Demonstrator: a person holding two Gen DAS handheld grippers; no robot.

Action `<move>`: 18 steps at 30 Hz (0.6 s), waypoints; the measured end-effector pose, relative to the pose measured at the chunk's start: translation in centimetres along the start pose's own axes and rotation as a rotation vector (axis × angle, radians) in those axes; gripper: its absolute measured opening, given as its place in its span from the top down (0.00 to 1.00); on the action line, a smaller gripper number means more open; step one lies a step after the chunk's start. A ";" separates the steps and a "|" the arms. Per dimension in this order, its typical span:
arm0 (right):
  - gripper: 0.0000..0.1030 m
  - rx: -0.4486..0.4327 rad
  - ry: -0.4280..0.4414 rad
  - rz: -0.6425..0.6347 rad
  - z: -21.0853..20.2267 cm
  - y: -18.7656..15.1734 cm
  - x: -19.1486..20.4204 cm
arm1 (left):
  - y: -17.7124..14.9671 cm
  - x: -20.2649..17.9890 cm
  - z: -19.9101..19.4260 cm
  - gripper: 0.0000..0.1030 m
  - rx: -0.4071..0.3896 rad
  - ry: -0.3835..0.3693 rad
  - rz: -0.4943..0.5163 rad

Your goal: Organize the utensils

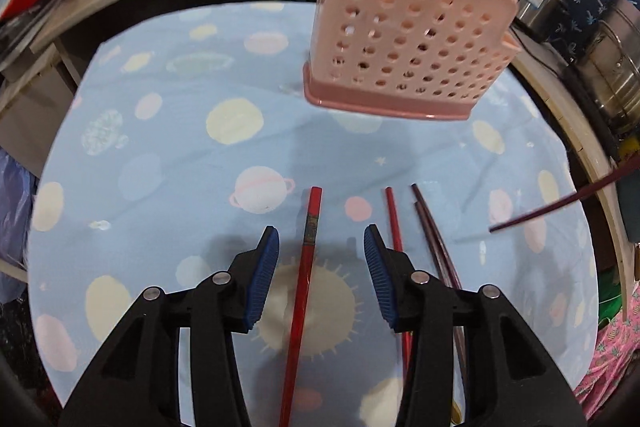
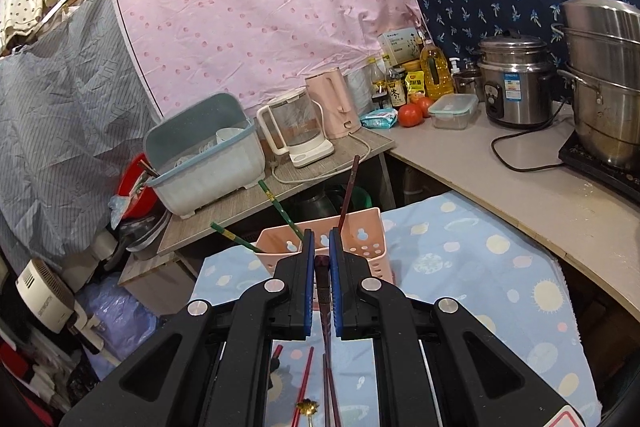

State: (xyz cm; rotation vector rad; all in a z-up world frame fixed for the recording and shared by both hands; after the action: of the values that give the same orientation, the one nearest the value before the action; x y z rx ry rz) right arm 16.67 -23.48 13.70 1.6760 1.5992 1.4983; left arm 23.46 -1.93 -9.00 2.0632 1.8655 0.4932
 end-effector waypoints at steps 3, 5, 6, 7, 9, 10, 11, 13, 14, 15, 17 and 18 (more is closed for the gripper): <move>0.92 0.013 -0.004 0.009 1.3 0.2 -0.6 | -0.1 -0.3 1.4 0.65 0.029 -0.003 0.008; 0.92 0.021 -0.006 0.015 2.1 0.4 -0.8 | -0.2 -0.4 2.1 0.69 0.041 -0.011 0.010; 0.92 0.025 -0.008 0.014 2.5 0.4 -0.9 | -0.2 -0.3 2.1 0.69 0.035 -0.008 0.010; 0.92 0.029 -0.009 0.012 2.8 0.4 -0.9 | -0.1 -0.4 2.1 0.70 0.032 -0.011 0.011; 0.92 0.039 -0.014 0.009 3.4 0.2 -1.0 | -0.1 -0.3 2.2 0.81 0.032 -0.014 0.008; 0.92 0.043 -0.013 0.010 3.7 0.1 -1.0 | 0.0 -0.2 2.3 0.86 0.033 -0.019 0.010; 0.92 0.046 -0.012 0.011 3.9 -0.1 -1.0 | 0.0 0.0 2.5 0.91 0.038 -0.023 0.008; 0.92 0.055 -0.012 0.015 4.3 -0.4 -1.1 | 0.2 0.3 2.4 0.92 0.041 -0.037 0.000; 0.92 0.060 -0.013 0.018 4.5 -0.5 -1.2 | 0.3 0.4 2.3 0.93 0.042 -0.040 -0.002; 0.92 0.064 -0.012 0.021 4.6 -0.7 -1.2 | 0.3 0.5 2.1 0.93 0.042 -0.046 -0.004; 0.92 0.070 -0.014 0.024 4.6 -1.0 -1.2 | 0.3 0.6 1.4 0.93 0.036 -0.053 -0.008; 0.92 0.072 -0.014 0.025 4.5 -1.1 -1.1 | 0.3 0.6 0.8 0.93 0.032 -0.060 -0.011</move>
State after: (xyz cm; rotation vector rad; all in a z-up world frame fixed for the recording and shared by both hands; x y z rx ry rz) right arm 20.19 -22.47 10.71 1.7472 1.6486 1.4542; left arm 24.16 -1.34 -9.56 2.0635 1.8610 0.3975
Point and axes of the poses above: each gripper's, at about its wrist camera, not at the fingertips, and z roughly the way its jaws point, x to its left, y to its top, the point moved 6 cm from there along z, roughly the way its jaws point, and after that the axes turned 14 degrees about y, right-handed, at the moved point
